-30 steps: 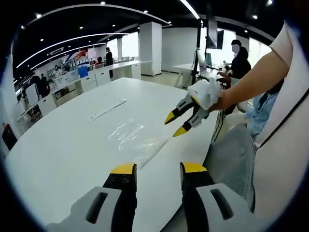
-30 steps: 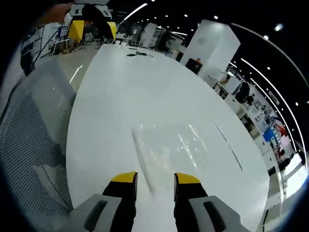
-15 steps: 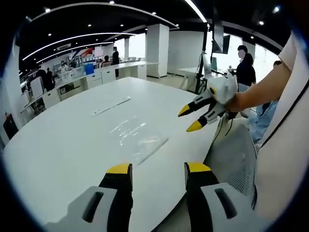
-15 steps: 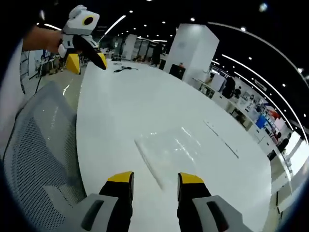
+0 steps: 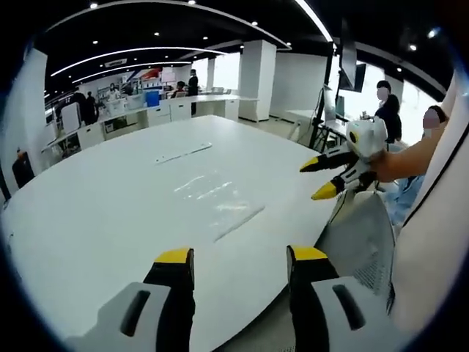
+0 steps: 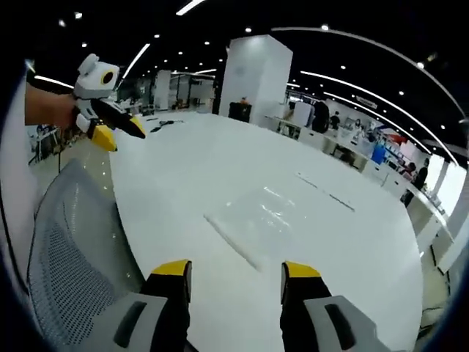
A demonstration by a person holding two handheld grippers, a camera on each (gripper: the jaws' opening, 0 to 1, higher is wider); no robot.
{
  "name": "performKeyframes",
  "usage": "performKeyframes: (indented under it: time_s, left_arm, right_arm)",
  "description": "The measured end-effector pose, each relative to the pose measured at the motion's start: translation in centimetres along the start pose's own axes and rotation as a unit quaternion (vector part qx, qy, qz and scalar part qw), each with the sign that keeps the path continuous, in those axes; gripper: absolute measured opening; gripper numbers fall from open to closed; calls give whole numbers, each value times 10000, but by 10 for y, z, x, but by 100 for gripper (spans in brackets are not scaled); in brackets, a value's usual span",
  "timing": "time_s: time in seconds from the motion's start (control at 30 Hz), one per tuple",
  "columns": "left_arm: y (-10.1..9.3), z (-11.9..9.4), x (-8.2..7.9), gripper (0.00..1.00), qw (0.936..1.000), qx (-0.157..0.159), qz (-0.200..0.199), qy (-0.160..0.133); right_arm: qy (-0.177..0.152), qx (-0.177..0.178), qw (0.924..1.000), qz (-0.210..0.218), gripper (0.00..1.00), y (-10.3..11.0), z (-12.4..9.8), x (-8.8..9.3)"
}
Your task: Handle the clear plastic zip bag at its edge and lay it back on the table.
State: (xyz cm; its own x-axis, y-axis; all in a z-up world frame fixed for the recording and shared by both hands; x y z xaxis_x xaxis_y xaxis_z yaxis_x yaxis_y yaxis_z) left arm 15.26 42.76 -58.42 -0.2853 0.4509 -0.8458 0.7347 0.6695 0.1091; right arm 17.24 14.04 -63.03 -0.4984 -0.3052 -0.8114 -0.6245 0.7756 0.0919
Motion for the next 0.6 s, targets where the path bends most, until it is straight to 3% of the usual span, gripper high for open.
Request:
performKeyframes:
  time_s: [0.6]
  left_arm:
    - [-13, 0, 25, 54, 9990, -131, -431, -31]
  right_arm:
    - [-161, 149, 9960, 866, 61, 12, -16, 12]
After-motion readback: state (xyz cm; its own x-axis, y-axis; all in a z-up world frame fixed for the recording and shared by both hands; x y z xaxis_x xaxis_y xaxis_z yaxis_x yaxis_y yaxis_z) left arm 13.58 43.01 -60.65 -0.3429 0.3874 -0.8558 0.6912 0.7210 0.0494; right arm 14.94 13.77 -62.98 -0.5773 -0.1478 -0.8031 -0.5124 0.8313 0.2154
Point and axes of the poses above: the point that each gripper's makers call its tool centre point, and the gripper's own axes: z roughly forward along the fingers, y roughly to its left, x roughly out of its underside, the point moved 5 cm from there along -z, roughly backward along the fingers, and after that the axes turned 15 degrees about z, right-handed, at the moved point
